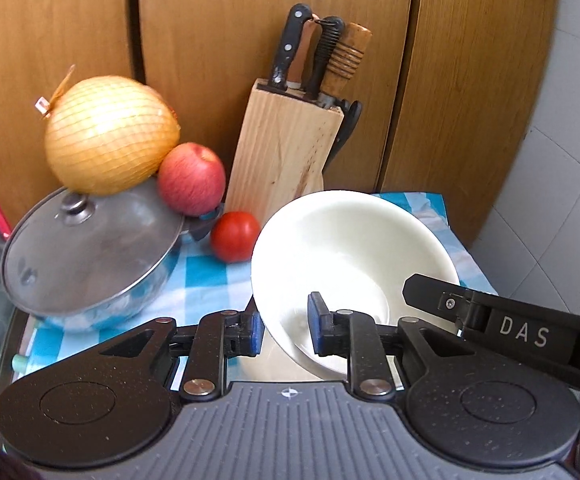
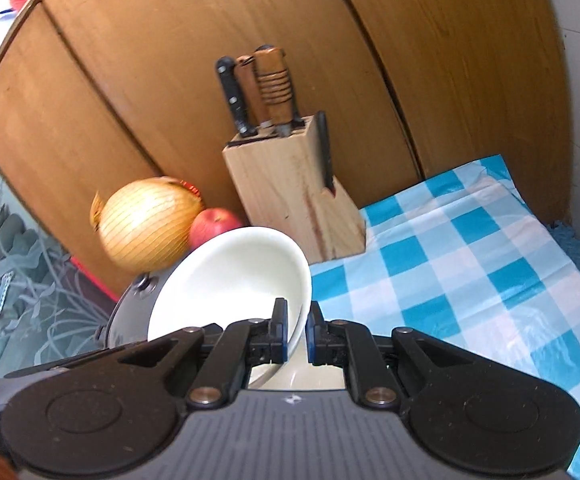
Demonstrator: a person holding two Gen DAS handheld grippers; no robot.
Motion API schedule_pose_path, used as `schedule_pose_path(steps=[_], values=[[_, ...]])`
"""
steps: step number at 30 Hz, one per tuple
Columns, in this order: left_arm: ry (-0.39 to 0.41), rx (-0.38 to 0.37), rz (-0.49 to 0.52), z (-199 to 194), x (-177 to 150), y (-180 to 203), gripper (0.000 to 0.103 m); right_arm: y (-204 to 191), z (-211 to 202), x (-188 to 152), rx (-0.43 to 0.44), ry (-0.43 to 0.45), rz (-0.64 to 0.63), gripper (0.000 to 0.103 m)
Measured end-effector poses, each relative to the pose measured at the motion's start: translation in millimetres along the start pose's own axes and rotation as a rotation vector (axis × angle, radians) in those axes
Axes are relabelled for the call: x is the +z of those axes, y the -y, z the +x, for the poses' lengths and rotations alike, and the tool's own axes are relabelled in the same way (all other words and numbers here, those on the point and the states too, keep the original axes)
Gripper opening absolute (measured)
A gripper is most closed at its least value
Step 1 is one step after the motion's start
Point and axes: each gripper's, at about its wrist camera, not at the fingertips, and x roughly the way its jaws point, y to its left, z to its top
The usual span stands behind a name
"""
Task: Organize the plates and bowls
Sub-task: 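Carry the small cream bowl with both tools over the stacked bowl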
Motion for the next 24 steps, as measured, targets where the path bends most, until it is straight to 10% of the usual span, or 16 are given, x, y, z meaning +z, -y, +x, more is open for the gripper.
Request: schedule_pose_path(steps=[24], values=[[-0.036, -0.023, -0.07, 19.8, -37.6, -29.3, 0.032, -15.5, 19.0, -35.8, -0.048, -0.093, -0.066, 0.012]])
